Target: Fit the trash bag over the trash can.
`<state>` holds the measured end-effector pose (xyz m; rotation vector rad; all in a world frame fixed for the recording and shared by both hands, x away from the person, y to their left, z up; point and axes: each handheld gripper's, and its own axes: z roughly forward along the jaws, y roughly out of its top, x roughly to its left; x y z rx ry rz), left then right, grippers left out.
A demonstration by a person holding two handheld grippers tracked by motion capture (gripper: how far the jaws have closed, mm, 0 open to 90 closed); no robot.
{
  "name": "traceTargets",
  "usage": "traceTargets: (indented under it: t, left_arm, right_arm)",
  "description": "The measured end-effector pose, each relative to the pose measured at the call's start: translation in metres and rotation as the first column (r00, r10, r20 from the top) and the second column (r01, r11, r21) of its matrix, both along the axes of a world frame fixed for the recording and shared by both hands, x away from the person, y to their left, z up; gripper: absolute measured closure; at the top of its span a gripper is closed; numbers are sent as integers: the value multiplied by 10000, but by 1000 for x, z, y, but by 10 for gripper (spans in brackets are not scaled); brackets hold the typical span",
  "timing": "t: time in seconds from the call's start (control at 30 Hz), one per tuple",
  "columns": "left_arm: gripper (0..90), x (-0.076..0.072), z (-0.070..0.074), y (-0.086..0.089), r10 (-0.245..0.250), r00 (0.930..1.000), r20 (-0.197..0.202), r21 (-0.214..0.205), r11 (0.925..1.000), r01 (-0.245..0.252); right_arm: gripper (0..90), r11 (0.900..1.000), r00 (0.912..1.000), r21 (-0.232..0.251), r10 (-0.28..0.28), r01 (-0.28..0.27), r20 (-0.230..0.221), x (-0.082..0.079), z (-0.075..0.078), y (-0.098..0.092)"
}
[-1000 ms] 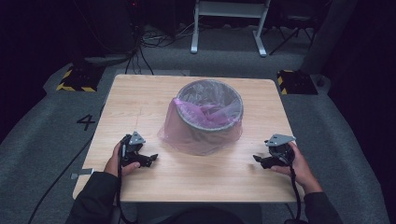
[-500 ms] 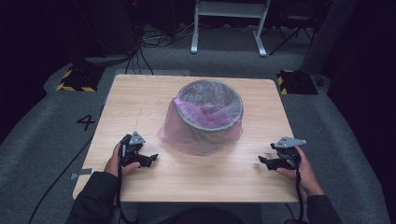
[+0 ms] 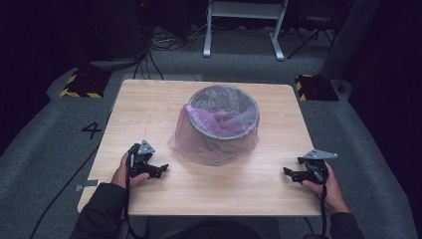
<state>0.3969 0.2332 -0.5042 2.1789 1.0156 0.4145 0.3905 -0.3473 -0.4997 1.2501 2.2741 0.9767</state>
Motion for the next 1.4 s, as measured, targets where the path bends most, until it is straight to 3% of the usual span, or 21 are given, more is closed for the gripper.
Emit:
traceTargets:
  t: [0.33,1.4]
  left_arm:
    - [83,0,0,0,-3,10000,2,-4,10000,3]
    - [80,1,0,0,1,10000,-38,3,10000,-1]
  right_arm:
    - [107,9976,9975,-82,-693,694,162,5,-4,-1]
    - [103,9975,9974,-88,-698,699,157,5,-4,-2]
